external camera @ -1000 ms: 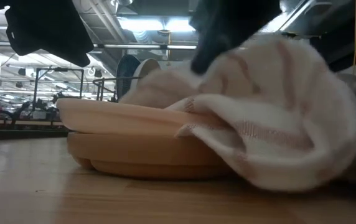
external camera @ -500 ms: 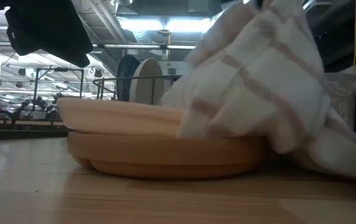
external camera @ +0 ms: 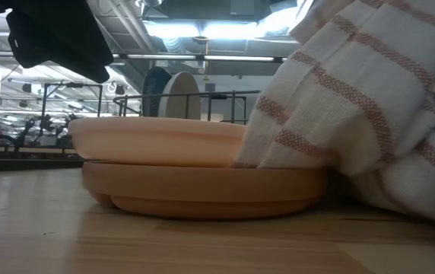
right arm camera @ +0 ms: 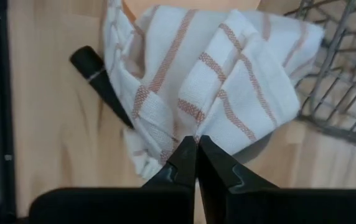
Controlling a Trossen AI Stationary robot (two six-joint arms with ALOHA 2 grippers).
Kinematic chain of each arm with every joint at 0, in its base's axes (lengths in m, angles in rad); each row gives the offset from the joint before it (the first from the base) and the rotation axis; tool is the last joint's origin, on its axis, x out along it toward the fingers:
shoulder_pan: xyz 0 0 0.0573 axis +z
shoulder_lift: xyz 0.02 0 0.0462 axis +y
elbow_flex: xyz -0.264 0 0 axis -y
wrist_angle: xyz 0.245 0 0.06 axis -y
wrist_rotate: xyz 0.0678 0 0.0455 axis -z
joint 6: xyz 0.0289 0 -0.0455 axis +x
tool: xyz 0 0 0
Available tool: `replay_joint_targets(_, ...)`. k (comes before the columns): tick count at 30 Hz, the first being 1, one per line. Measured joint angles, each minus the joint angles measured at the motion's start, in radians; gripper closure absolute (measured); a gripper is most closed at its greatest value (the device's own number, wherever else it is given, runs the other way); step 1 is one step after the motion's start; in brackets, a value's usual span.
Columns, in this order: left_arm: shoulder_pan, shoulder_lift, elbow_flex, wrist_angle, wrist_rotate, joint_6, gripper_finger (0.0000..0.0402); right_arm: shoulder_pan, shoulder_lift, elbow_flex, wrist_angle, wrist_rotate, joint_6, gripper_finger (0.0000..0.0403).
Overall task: Sort dishes
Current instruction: Adjust the white patterned towel, then put the light orange plate into the dish rack
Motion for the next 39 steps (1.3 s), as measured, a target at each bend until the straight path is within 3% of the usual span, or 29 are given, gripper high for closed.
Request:
replay_joint_targets(16, 0.0, 0.0, 0.0, 0.003, 0.0, 0.026, 0.0282, 0.154, 0.0, 0.0, 0.007, -0.05, 0.4, 0.0391)
replay_joint_targets(23, 0.0, 0.0, 0.0, 0.003, 0.0, 0.026, 0.0282, 0.189, 0.0, 0.0, 0.083, -0.051, 0.4, 0.037)
replay_joint_targets(34, 0.0, 0.0, 0.0, 0.003, 0.0, 0.026, 0.0282, 0.191, 0.0, 0.0, 0.15, -0.112, 0.374, 0.0283)
replay_joint_targets(39, 0.0, 0.0, 0.0, 0.003, 0.0, 0.026, 0.0282, 0.191, 0.0, 0.0, 0.143, -0.112, 0.374, 0.0266)
